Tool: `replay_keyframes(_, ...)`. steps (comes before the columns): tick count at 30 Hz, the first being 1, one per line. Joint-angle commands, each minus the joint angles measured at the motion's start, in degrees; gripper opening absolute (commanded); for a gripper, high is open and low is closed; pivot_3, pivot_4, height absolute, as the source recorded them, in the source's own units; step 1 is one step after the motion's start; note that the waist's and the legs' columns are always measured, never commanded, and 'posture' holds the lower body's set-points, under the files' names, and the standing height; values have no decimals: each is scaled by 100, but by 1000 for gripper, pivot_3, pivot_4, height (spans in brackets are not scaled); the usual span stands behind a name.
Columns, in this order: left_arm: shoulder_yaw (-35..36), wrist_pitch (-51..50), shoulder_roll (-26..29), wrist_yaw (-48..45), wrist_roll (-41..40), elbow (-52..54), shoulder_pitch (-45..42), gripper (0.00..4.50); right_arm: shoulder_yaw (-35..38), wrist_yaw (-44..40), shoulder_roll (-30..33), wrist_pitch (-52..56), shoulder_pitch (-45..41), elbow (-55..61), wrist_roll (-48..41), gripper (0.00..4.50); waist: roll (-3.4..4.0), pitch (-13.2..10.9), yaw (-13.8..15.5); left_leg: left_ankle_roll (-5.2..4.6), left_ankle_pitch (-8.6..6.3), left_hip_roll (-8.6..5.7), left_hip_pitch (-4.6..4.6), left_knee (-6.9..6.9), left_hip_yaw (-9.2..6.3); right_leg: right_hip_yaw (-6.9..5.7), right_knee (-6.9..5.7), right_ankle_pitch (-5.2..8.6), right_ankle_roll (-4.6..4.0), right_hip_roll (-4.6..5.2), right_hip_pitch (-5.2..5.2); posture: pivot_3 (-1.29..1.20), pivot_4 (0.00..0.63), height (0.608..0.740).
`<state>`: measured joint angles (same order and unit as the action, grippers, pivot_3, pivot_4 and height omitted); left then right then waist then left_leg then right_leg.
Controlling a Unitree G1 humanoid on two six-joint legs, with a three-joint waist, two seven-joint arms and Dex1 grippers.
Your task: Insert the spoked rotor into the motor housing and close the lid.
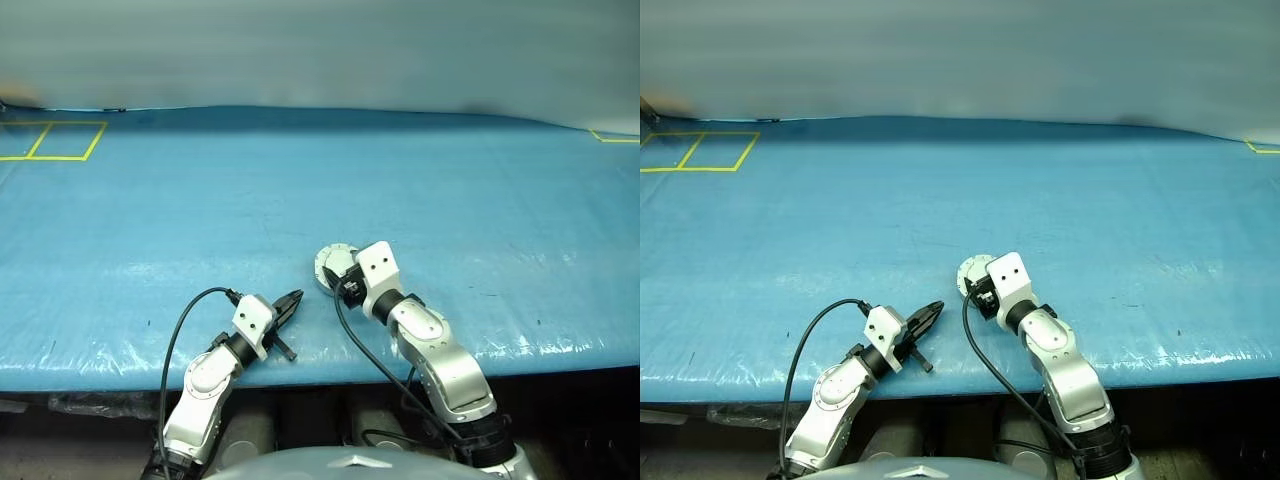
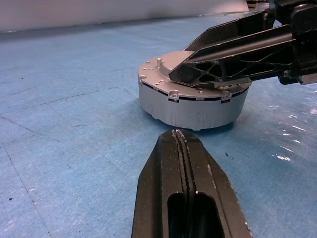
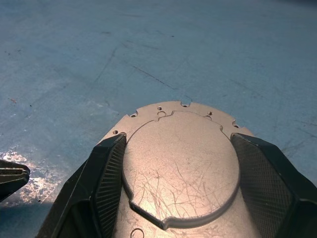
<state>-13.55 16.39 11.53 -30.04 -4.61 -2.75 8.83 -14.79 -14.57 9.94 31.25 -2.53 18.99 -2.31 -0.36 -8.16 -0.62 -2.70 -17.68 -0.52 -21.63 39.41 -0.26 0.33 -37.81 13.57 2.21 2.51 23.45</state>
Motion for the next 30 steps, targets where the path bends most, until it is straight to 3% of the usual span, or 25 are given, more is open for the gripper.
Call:
replay_keyframes(1,-31,-6,17,-15,14,141,-6,0,-45,19,96,278,78,-235,124,3030,0,0,0,0,0,0,1,0,0,0,0,0,0,0,-1,0,150,740)
replay_keyframes(11,-41,-74,27,7,31,203,13,0,-67,13,152,506,65,-273,95,3030,-5,5,1,0,0,1,9,2,-1,-1,0,-1,1,2,-2,0,150,740)
replay_keyframes(24,-47,-135,15,28,41,233,-8,0,104,-280,74,-709,213,-419,-104,3030,-6,5,1,-1,-1,0,3,-7,-1,-1,2,0,0,2,-1,0,150,740)
replay_keyframes(30,-52,-153,8,33,47,231,-25,0,231,-336,102,-173,71,-491,-235,3030,-6,5,1,0,0,0,4,-6,-1,0,2,0,0,2,-1,0,150,740)
